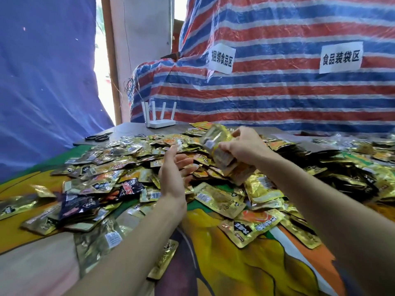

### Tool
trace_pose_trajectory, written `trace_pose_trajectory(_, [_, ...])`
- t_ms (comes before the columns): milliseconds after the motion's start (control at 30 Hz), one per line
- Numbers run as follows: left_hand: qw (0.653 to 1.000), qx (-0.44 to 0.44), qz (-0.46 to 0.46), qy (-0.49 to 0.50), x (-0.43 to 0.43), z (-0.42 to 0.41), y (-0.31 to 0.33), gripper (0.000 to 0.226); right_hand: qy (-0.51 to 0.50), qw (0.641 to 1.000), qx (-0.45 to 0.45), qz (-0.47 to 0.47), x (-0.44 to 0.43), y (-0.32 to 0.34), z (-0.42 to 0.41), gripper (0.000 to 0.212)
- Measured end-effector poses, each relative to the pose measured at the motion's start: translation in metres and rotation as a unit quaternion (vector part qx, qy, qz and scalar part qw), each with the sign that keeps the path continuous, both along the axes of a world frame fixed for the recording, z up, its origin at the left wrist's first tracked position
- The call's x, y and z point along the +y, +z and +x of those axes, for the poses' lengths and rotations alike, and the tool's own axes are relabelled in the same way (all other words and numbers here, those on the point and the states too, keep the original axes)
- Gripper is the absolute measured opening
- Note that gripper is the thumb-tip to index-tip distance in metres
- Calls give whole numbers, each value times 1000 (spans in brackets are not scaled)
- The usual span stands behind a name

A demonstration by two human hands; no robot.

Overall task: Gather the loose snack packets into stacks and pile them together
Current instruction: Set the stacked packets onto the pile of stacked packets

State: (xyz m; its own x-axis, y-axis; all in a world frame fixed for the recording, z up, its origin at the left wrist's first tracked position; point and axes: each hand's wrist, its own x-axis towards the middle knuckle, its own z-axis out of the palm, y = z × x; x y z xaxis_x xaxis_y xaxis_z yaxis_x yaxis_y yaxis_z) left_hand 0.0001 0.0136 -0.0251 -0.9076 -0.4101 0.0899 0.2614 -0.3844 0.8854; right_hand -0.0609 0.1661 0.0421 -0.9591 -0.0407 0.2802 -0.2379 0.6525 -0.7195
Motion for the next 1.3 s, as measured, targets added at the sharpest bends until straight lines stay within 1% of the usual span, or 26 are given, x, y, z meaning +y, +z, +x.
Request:
trace_pose_trajectory(67, [1000, 5, -15, 24, -2, -1, -2, 39, -80, 990, 40, 110, 1, -1, -29, 59])
trace_pose_trajectory(133, [999, 12, -24, 35, -3, -1, -3, 37, -143, 974, 52, 166, 1, -10, -57, 73])
trace_pose_trajectory(167, [999, 14, -30, 43, -4, -1, -3, 36, -166, 968, 57, 178, 2, -17, -68, 73])
trace_pose_trajectory(200, [998, 16, -39, 51, -5, -2, -4, 35, -189, 960, 67, 195, 2, -25, -78, 67])
trace_pose_trajectory(300, [994, 20, -76, 77, -9, -4, -5, 27, -263, 918, 81, 285, 4, -43, -98, 45])
trace_pose_trajectory(367, [990, 18, -110, 88, -11, -6, -7, 22, -295, 895, 80, 325, 6, -42, -101, 43])
trace_pose_trajectory(400, [987, 12, -130, 94, -12, -7, -7, 19, -298, 891, 91, 331, 6, -38, -99, 43])
trace_pose_trajectory(467, [976, -13, -185, 114, -16, -8, -9, 16, -271, 896, 143, 320, 4, -30, -89, 42])
trace_pose_trajectory(533, [956, -41, -264, 122, -25, -10, -8, 14, -184, 923, 183, 284, -3, -24, -71, 40])
trace_pose_trajectory(567, [937, -58, -324, 113, -31, -10, -7, 15, -114, 945, 167, 256, -7, -21, -58, 36])
trace_pose_trajectory(600, [906, -79, -406, 95, -37, -10, -5, 26, -34, 965, 126, 229, -10, -20, -44, 31])
trace_pose_trajectory(633, [856, -107, -502, 64, -43, -10, -3, 43, 40, 972, 78, 216, -13, -20, -30, 27])
trace_pose_trajectory(700, [726, -173, -666, -11, -51, -10, -3, 84, 131, 963, 9, 234, -18, -26, -5, 29])
trace_pose_trajectory(733, [670, -203, -712, -47, -54, -10, -4, 99, 149, 957, -5, 250, -22, -32, 4, 36])
trace_pose_trajectory(767, [640, -223, -731, -79, -56, -11, -5, 107, 155, 951, -11, 267, -26, -39, 11, 46])
trace_pose_trajectory(800, [636, -234, -728, -103, -60, -13, -7, 110, 157, 947, -16, 282, -30, -46, 15, 58])
trace_pose_trajectory(867, [658, -234, -705, -121, -68, -17, -11, 114, 161, 941, -47, 293, -38, -61, 18, 79])
trace_pose_trajectory(933, [656, -236, -708, -114, -75, -19, -14, 114, 160, 945, -83, 272, -43, -69, 16, 91])
trace_pose_trajectory(967, [651, -241, -711, -113, -77, -20, -15, 112, 154, 951, -92, 253, -43, -71, 13, 93])
trace_pose_trajectory(1000, [655, -242, -707, -111, -79, -20, -16, 109, 146, 956, -96, 236, -42, -73, 11, 93])
trace_pose_trajectory(1100, [705, -219, -671, -71, -82, -23, -15, 94, 134, 964, -106, 203, -36, -76, 11, 90])
trace_pose_trajectory(1133, [704, -216, -675, -46, -81, -23, -13, 88, 137, 967, -104, 190, -34, -76, 12, 84])
trace_pose_trajectory(1167, [684, -217, -696, -23, -77, -22, -10, 81, 139, 968, -98, 182, -32, -76, 13, 75])
trace_pose_trajectory(1200, [650, -214, -729, -5, -72, -21, -8, 70, 140, 968, -88, 187, -31, -76, 14, 67])
trace_pose_trajectory(1267, [568, -195, -799, 20, -57, -20, -5, 38, 140, 964, -63, 217, -29, -75, 15, 58])
trace_pose_trajectory(1300, [541, -188, -819, 31, -50, -20, -6, 27, 141, 962, -49, 230, -29, -74, 15, 53])
